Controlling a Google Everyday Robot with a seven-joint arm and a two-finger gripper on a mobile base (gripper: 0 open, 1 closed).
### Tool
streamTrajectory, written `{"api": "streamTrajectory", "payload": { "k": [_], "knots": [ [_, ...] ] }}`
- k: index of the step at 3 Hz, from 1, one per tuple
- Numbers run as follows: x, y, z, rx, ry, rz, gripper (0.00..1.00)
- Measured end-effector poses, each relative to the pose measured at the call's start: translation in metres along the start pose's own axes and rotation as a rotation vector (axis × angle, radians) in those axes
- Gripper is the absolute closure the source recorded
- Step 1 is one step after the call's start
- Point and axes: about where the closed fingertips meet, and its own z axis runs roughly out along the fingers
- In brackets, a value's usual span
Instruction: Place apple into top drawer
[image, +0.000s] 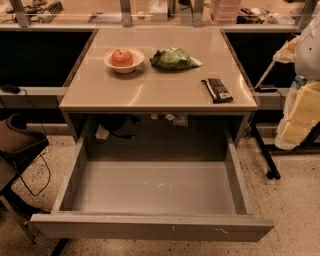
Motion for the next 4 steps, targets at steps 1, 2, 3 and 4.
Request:
{"api": "streamTrajectory", "payload": {
  "k": [1,2,3,4],
  "knots": [
    [0.0,0.0,0.0,0.0,0.0,0.0,0.0],
    [-0.008,-0.015,0.005,0.009,-0.015,-0.01,0.0],
    [-0.029,-0.058,0.026,0.002,-0.044,-0.02,0.0],
    [-0.067,-0.109,0.057,-0.013,-0.109,-0.037,0.0]
  ]
}}
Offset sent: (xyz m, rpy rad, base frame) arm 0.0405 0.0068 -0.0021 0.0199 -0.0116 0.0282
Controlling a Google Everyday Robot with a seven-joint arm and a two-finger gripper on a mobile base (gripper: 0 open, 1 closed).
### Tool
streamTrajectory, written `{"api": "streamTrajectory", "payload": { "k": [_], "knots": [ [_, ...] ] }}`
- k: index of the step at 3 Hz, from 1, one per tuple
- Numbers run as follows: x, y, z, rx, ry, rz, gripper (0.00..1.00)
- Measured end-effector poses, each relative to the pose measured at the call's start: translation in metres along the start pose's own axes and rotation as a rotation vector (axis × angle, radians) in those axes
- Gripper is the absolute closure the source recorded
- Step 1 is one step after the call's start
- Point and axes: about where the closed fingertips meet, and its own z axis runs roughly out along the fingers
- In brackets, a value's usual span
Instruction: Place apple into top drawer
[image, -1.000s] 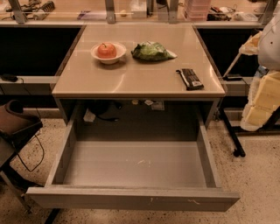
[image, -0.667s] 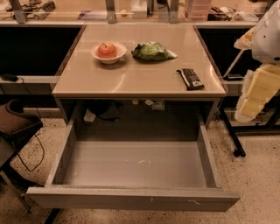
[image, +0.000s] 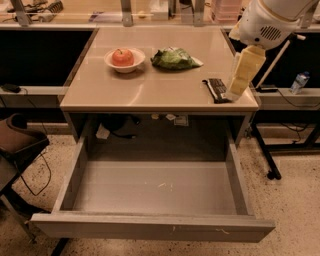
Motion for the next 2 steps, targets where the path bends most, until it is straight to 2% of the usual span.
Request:
{"api": "streamTrajectory", "payload": {
  "k": [1,2],
  "knots": [
    [-0.0247,-0.0362,0.0241,-0.013,-0.127,-0.002,0.0],
    [-0.0286,-0.0413,0.0249,-0.009,-0.147,0.0,0.0]
  ]
}}
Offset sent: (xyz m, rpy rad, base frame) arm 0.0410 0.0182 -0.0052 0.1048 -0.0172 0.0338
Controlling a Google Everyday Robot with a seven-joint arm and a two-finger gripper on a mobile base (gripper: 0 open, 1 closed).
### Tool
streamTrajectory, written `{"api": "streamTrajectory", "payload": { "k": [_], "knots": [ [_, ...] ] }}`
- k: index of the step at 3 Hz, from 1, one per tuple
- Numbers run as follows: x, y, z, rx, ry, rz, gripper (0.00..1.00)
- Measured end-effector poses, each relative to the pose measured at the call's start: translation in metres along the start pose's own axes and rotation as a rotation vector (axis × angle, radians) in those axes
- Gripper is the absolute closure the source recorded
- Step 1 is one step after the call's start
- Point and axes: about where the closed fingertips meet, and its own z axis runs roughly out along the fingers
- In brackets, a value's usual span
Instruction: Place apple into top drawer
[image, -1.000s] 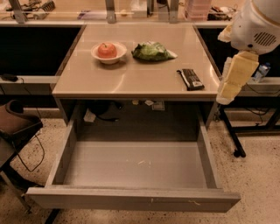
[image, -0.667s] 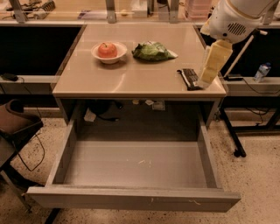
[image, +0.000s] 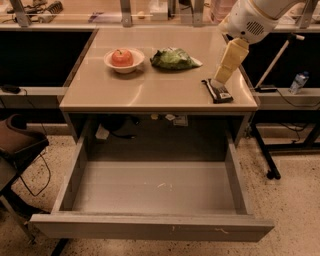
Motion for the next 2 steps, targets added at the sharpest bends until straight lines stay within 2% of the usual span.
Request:
{"api": "streamTrajectory", "payload": {
  "k": [1,2],
  "knots": [
    [0.004,-0.006,0.005,0.007,-0.073,0.032,0.0],
    [-0.014,-0.029,0.034,-0.027,-0.165,-0.004,0.0]
  ]
}}
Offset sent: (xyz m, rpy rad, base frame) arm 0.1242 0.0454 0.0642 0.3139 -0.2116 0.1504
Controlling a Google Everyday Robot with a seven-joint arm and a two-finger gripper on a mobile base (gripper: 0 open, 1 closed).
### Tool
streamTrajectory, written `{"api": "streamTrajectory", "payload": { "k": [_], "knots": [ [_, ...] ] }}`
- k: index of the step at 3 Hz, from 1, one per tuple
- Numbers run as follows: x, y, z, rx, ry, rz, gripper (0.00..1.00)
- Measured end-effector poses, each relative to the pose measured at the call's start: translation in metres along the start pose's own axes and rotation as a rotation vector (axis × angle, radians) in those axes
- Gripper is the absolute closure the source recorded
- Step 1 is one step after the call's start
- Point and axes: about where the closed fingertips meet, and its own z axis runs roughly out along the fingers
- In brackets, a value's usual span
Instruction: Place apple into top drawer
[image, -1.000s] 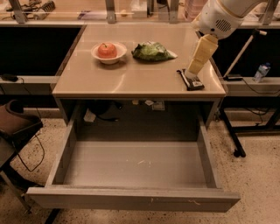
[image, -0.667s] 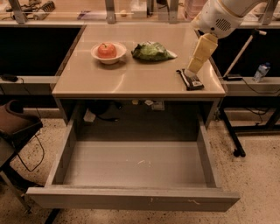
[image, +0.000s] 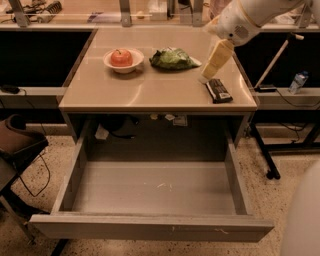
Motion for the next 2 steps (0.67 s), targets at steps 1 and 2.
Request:
{"api": "streamTrajectory", "payload": {
  "k": [1,2],
  "knots": [
    [-0.036,-0.03,0.044,-0.047,-0.063,-0.059,0.0],
    [-0.072,-0.053,0.074,-0.057,-0.109,-0.081,0.0]
  ]
}}
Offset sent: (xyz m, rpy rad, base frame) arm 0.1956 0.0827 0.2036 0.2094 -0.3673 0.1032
